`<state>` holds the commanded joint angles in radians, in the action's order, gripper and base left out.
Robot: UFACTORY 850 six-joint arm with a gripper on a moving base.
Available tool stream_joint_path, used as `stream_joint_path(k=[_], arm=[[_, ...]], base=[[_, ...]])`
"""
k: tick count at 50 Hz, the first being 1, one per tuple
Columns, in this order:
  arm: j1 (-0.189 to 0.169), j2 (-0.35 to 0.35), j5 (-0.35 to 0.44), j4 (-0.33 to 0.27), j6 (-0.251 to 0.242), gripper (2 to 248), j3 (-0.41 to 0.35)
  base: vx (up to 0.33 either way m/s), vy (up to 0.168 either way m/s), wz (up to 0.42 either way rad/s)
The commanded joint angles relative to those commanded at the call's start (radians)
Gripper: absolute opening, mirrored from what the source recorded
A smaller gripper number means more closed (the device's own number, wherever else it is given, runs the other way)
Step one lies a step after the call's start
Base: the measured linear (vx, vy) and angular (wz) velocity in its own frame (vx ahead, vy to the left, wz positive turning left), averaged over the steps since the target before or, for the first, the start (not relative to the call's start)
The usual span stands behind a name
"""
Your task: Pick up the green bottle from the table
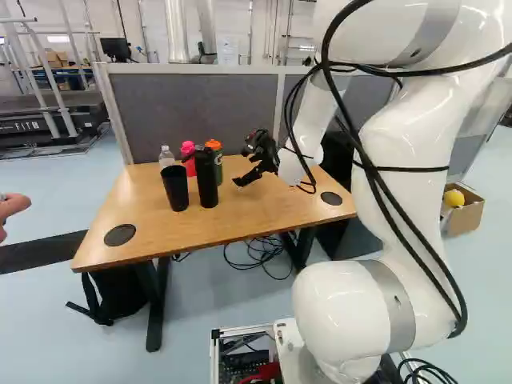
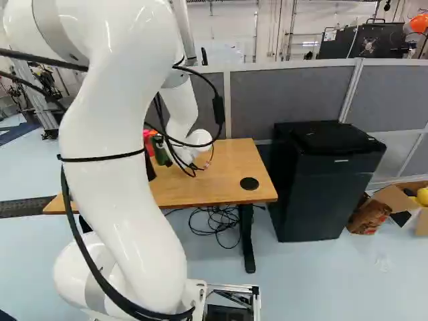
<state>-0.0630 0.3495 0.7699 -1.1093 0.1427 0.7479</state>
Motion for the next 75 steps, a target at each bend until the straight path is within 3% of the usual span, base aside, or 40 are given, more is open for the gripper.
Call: stream_joint_path(k=[8, 15, 30, 53, 66, 71, 72, 75], arm=[[0.006, 0.033, 0.038, -0.076, 0.107, 247, 0.043], [0.013, 0.062, 0.077, -0.136, 0.142, 247, 0.082], [0.043, 0.124, 0.146, -0.232, 0.151, 247, 0.168], [0.104, 0.212, 0.152, -0.241, 0.151, 247, 0.294], [0.118, 0.228, 0.152, -0.241, 0.151, 247, 0.318], [0.119, 0.228, 0.152, -0.241, 0.151, 241, 0.319], [0.119, 0.228, 0.152, -0.241, 0.151, 205, 0.319], [0.119, 0.228, 0.152, -0.241, 0.151, 205, 0.319]], base=[[0.000, 0.000, 0.000], [0.000, 0.000, 0.000], [0.000, 0.000, 0.000], [0.000, 0.000, 0.000], [0.000, 0.000, 0.000], [0.000, 0.000, 0.000], [0.000, 0.000, 0.000], [0.000, 0.000, 0.000]])
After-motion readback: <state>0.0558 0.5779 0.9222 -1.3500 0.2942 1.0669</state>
